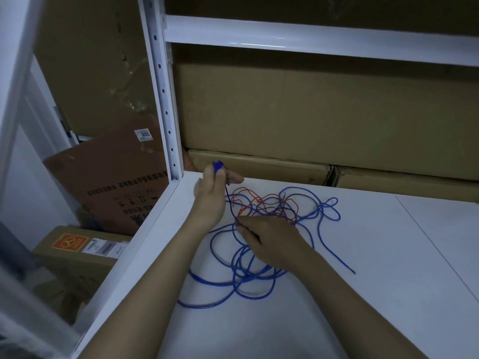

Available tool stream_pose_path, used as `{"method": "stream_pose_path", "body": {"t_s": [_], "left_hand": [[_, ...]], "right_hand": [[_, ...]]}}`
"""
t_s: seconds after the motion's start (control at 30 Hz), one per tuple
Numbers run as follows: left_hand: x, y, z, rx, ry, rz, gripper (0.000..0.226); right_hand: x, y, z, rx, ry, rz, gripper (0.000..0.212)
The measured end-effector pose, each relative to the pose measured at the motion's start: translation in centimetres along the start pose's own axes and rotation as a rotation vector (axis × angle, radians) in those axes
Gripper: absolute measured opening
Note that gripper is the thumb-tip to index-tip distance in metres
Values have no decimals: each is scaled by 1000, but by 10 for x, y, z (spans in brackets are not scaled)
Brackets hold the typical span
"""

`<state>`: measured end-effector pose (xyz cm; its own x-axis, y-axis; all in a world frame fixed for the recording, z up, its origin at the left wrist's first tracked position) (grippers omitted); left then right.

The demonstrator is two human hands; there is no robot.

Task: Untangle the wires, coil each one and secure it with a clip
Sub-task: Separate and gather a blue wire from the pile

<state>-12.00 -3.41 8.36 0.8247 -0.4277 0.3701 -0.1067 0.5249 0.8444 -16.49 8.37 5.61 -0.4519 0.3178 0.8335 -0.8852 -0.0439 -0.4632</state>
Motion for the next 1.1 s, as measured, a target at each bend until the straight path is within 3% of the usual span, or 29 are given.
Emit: {"method": "stream_pose_path", "body": {"t_s": [0.07,0.13,0.27,0.37,0.5,0.6,0.67,0.73,0.87,0.93,0.97,1.03,1.1], "left_hand": [[-14,-5,-9,-149,-109,411,39],[-27,-9,-21,-187,-254,464,35],[-47,-6,-50,53,-544,-171,41],[-38,14,-52,56,-501,-458,34],[-23,31,-37,109,-318,-797,34],[-13,29,-23,128,-140,-829,33],[-5,22,-15,88,-25,-619,30],[-1,24,-15,-74,16,-245,29],[-24,8,-26,-393,-100,659,30],[-33,-13,-31,-356,-240,902,27],[-35,-25,-32,-270,-330,854,25],[-35,-36,-35,-10,-458,449,30],[-30,-26,-33,109,-442,33,36]], "right_hand": [[13,-8,-1,17,10,5,22],[35,-8,1,0,68,86,17],[82,21,11,-113,231,283,13],[81,46,14,-225,271,549,14],[42,53,14,-264,222,654,19],[9,49,13,-295,114,624,21],[-4,40,11,-266,45,548,23],[-9,26,9,-198,-6,477,20],[-3,29,6,-152,22,388,23],[3,42,7,-166,27,310,18],[8,50,9,-171,38,253,14],[23,68,14,-187,135,129,11],[40,95,17,-262,286,115,11]]}}
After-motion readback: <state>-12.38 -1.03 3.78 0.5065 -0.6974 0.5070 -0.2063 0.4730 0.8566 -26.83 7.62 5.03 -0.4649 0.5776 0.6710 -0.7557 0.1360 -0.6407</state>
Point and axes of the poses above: each hand's wrist, its own z-axis towards the middle knuckle, its own x-axis out of the back of the hand, y = z × x, the point moved 9 cm from there along z, towards the middle knuckle, and after that the axes turned 9 degrees about z, right-handed, at the moved point
